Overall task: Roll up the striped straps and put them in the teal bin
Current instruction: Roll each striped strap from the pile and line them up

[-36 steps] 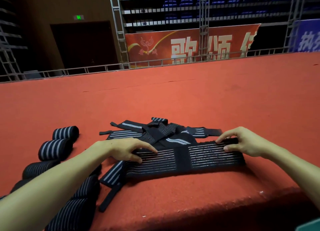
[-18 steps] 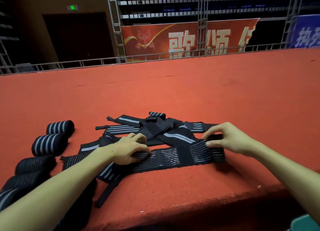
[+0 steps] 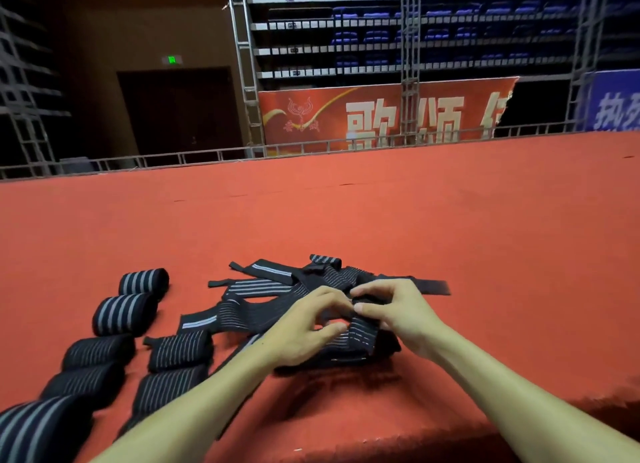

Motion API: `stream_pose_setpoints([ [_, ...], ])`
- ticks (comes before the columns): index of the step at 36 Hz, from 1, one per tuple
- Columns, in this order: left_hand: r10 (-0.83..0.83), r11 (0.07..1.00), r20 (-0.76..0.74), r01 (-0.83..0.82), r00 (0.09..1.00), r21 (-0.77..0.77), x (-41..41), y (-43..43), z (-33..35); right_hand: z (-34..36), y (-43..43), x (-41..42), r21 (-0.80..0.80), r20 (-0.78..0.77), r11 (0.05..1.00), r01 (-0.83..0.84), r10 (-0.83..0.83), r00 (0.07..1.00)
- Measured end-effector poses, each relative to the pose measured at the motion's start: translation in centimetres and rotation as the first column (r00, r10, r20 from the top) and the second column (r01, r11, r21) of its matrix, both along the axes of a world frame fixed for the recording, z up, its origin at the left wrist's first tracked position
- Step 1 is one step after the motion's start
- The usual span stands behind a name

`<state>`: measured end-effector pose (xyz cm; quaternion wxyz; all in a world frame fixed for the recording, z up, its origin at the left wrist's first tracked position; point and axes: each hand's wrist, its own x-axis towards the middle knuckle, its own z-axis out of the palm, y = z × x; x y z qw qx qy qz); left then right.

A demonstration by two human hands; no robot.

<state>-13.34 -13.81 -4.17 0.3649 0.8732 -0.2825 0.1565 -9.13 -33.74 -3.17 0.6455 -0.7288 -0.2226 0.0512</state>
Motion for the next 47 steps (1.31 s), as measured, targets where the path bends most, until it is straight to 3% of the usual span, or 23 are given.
stream_pose_setpoints([
  [6,0.010,0.991,-0.049,-0.017,0.999,-0.133,-1.8,0.1,0.9,0.7,1.9,-0.4,0.129,-0.027,0.989,0.067,-0.064,0.998],
  [19,0.104,0.983,0.168,-0.075,0.980,-0.169,-2.6,1.1,1.1,0.9,4.1,-0.5,0.170,-0.046,0.971,0.166,-0.160,0.986],
  [26,0.205,0.974,0.263,-0.170,0.943,-0.150,-2.3,1.2,1.6,0.9,4.1,-0.7,0.030,0.203,0.987,0.161,-0.163,0.965],
  [32,0.279,0.950,0.202,-0.239,0.939,-0.201,-2.0,1.0,1.5,1.1,3.4,-0.9,-0.065,0.384,0.979,0.192,-0.153,0.911],
  [38,0.298,0.908,0.086,-0.255,0.951,-0.333,-2.2,0.8,1.7,1.1,2.9,-1.2,-0.082,0.446,0.986,0.143,-0.092,0.890],
  [41,0.291,0.929,0.124,-0.250,0.948,-0.272,-2.4,0.8,1.7,1.0,2.7,-1.2,-0.070,0.554,0.980,0.185,-0.116,0.824],
  [47,0.300,0.947,0.203,-0.266,0.932,-0.178,-2.5,0.6,1.8,1.3,2.7,-1.3,-0.045,0.605,0.986,0.162,-0.102,0.789],
])
